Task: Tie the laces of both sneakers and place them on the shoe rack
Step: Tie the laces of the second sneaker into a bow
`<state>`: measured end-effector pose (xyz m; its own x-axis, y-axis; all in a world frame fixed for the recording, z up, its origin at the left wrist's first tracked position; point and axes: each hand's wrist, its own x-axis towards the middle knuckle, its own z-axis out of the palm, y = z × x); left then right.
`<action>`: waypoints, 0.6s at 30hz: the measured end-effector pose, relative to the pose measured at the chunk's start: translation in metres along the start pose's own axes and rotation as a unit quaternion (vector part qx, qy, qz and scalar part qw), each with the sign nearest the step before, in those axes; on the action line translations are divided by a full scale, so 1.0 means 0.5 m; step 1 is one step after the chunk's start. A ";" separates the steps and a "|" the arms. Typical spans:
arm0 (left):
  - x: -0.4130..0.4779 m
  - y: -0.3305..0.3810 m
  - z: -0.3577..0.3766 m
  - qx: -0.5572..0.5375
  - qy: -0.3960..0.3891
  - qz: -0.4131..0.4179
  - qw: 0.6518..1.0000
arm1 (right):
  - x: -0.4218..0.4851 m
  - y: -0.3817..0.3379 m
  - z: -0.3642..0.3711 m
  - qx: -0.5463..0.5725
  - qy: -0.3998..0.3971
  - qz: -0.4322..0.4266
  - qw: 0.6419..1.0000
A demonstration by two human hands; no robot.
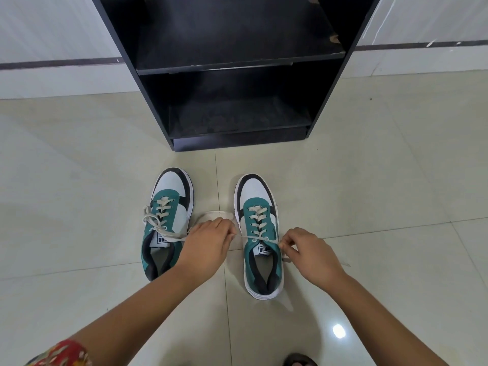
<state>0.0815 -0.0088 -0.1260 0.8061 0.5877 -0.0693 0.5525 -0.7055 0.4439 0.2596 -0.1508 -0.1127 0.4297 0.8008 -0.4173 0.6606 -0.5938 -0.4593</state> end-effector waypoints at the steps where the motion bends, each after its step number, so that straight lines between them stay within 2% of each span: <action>1: 0.001 -0.001 0.000 0.002 0.000 -0.001 1.000 | 0.002 0.000 -0.003 0.002 -0.003 0.000 1.000; 6: 0.000 -0.009 -0.001 -0.059 -0.041 -0.010 0.997 | 0.009 0.003 -0.014 0.024 -0.058 0.001 0.998; 8: -0.003 -0.007 -0.007 -0.131 -0.070 -0.022 0.989 | 0.011 0.007 -0.021 0.060 -0.085 -0.011 0.994; 9: -0.004 0.000 -0.015 -0.222 -0.084 -0.056 0.970 | 0.014 0.010 -0.025 0.074 -0.089 -0.020 0.993; 11: -0.001 0.021 -0.033 -0.424 -0.101 -0.153 0.887 | 0.022 0.009 -0.039 0.096 -0.091 -0.039 0.990; 12: 0.002 0.030 -0.038 -0.486 -0.112 -0.191 0.845 | 0.025 0.005 -0.043 0.130 -0.095 -0.042 0.986; 13: 0.006 0.034 -0.039 -0.517 -0.126 -0.211 0.820 | 0.026 -0.002 -0.046 0.190 -0.094 -0.038 0.977; 15: 0.014 0.046 -0.040 -0.548 -0.143 -0.220 0.795 | 0.027 -0.025 -0.045 0.306 -0.068 -0.020 0.949; 18: 0.022 0.065 -0.039 -0.584 -0.119 -0.247 0.764 | 0.026 -0.056 -0.030 0.420 -0.039 -0.016 0.906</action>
<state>0.1042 -0.0177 -0.0948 0.6534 0.4806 -0.5849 0.3482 0.4952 0.7960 0.2560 -0.1226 -0.0938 0.3519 0.8304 -0.4319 -0.0448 -0.4460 -0.8939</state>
